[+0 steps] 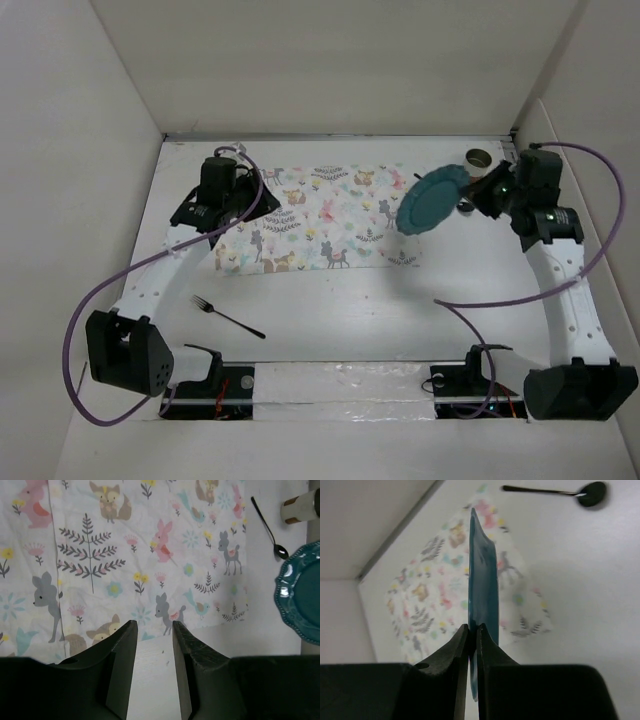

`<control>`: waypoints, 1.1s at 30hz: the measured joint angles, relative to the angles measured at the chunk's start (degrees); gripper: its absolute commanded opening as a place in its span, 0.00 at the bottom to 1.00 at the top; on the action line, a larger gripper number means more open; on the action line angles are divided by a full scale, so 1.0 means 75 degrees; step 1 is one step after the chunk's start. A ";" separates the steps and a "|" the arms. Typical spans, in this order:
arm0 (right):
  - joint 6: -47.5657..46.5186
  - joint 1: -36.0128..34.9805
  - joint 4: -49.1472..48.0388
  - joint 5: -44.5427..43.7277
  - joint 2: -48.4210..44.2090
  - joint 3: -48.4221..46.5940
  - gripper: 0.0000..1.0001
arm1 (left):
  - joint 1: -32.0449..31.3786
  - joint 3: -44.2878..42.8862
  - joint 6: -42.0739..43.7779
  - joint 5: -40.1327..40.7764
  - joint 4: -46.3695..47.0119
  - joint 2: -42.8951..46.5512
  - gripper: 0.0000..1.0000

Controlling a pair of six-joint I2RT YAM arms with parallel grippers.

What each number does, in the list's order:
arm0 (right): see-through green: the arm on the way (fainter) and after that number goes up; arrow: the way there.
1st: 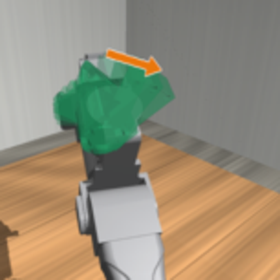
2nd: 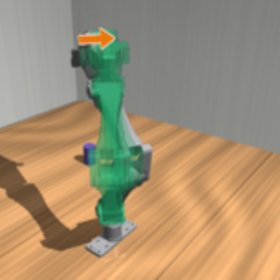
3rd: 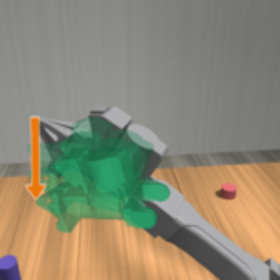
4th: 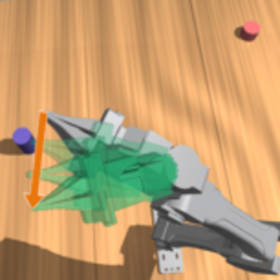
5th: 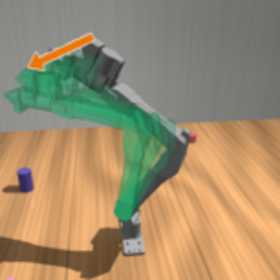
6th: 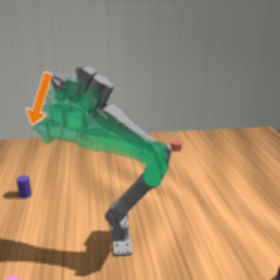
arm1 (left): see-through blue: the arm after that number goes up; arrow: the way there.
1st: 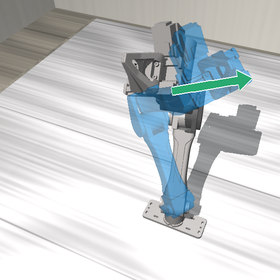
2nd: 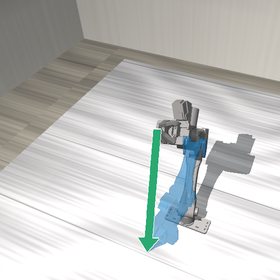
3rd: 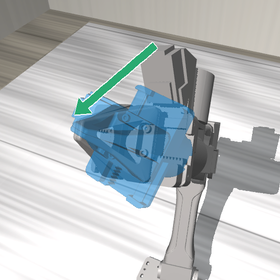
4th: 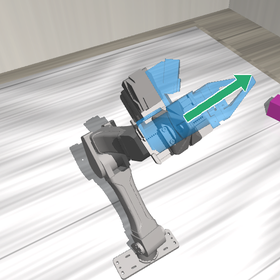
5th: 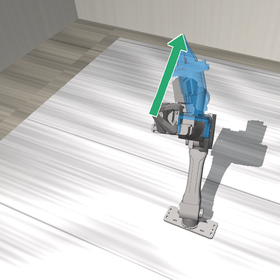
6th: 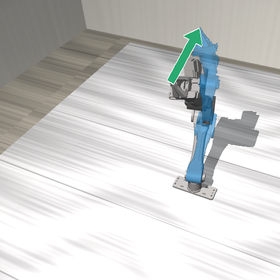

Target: Set the dinner table for one person

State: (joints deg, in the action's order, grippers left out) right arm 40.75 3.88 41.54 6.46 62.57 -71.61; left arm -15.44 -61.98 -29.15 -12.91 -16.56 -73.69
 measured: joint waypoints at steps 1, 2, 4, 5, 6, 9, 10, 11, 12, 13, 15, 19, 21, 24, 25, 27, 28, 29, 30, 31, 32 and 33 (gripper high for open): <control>0.0119 -0.0216 -0.0408 0.0294 0.0216 0.0038 0.00 | 0.0000 -0.0137 0.0003 0.0038 -0.0032 -0.0012 0.31; 0.0251 -0.0458 -0.0912 0.0592 0.0446 0.0108 0.00 | 0.0000 -0.0315 0.0009 0.0085 -0.0079 -0.0026 0.31; 0.0577 -0.0953 -0.2022 0.1134 0.1023 0.0286 0.00 | 0.0000 -0.0650 0.0032 0.0178 -0.0137 -0.0029 0.31; 0.0746 -0.1195 -0.2605 0.1402 0.1361 0.0367 0.00 | 0.0000 -0.0819 0.0038 0.0219 -0.0169 -0.0032 0.31; 0.0956 -0.1422 -0.3267 0.1690 0.1769 0.0428 0.00 | 0.0003 -0.0973 0.0050 0.0265 -0.0187 -0.0029 0.31; 0.1431 -0.1955 -0.4776 0.2320 0.2978 0.0405 0.00 | 0.0009 -0.1276 0.0055 0.0385 -0.0198 -0.0023 0.31; 0.1568 -0.2122 -0.5179 0.2489 0.3372 0.0370 0.00 | 0.0009 -0.1306 0.0055 0.0405 -0.0201 -0.0020 0.31; 0.1603 -0.2174 -0.5292 0.2530 0.3491 0.0356 0.00 | 0.0012 -0.1306 0.0055 0.0420 -0.0210 -0.0020 0.31; 0.1781 -0.2378 -0.5729 0.2719 0.4130 0.0178 0.00 | 0.0015 -0.1306 0.0055 0.0443 -0.0259 -0.0020 0.31; 0.1859 -0.2527 -0.5933 0.2780 0.4546 0.0006 0.00 | 0.0015 -0.1306 0.0052 0.0472 -0.0300 -0.0023 0.31; 0.2031 -0.2728 -0.6330 0.2873 0.5182 -0.0219 0.00 | 0.0015 -0.1306 0.0052 0.0533 -0.0396 -0.0023 0.31; 0.2448 -0.3034 -0.7207 0.2973 0.6067 -0.0315 0.00 | 0.0017 -0.1306 0.0050 0.0694 -0.0458 -0.0020 0.31; 0.2626 -0.3150 -0.7560 0.2975 0.6373 -0.0318 0.00 | 0.0017 -0.1306 0.0050 0.0723 -0.0460 -0.0020 0.31; 0.2838 -0.3276 -0.7845 0.2940 0.6636 -0.0315 0.00 | 0.0017 -0.1300 0.0020 0.0729 -0.0458 -0.0020 0.31; 0.2888 -0.3299 -0.7909 0.2917 0.6662 -0.0297 0.00 | 0.0017 -0.1297 0.0017 0.0731 -0.0460 -0.0017 0.31; 0.2967 -0.3340 -0.8113 0.2888 0.6662 -0.0178 0.00 | 0.0017 -0.1239 0.0015 0.0746 -0.0428 0.0003 0.31; 0.2996 -0.3348 -0.8201 0.2885 0.6662 -0.0122 0.00 | 0.0017 -0.1186 0.0015 0.0752 -0.0414 0.0029 0.31; 0.3010 -0.3354 -0.8274 0.2885 0.6665 -0.0050 0.00 | 0.0017 -0.1116 0.0012 0.0755 -0.0402 0.0052 0.31; 0.3010 -0.3354 -0.8352 0.2891 0.6665 0.0041 0.00 | 0.0017 -0.1046 0.0009 0.0758 -0.0399 0.0076 0.31; 0.3010 -0.3354 -0.8378 0.2900 0.6679 0.0111 0.00 | 0.0017 -0.0982 0.0003 0.0761 -0.0405 0.0087 0.31; 0.3008 -0.3348 -0.8413 0.2917 0.6712 0.0192 0.00 | 0.0017 -0.0933 -0.0003 0.0764 -0.0396 0.0093 0.31; 0.2999 -0.3331 -0.8428 0.2935 0.6741 0.0294 0.00 | 0.0017 -0.0895 -0.0012 0.0766 -0.0405 0.0093 0.31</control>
State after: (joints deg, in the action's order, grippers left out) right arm 63.24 -21.10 -21.67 28.47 113.12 -69.41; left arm -15.31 -68.69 -29.23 -7.16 -19.59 -72.99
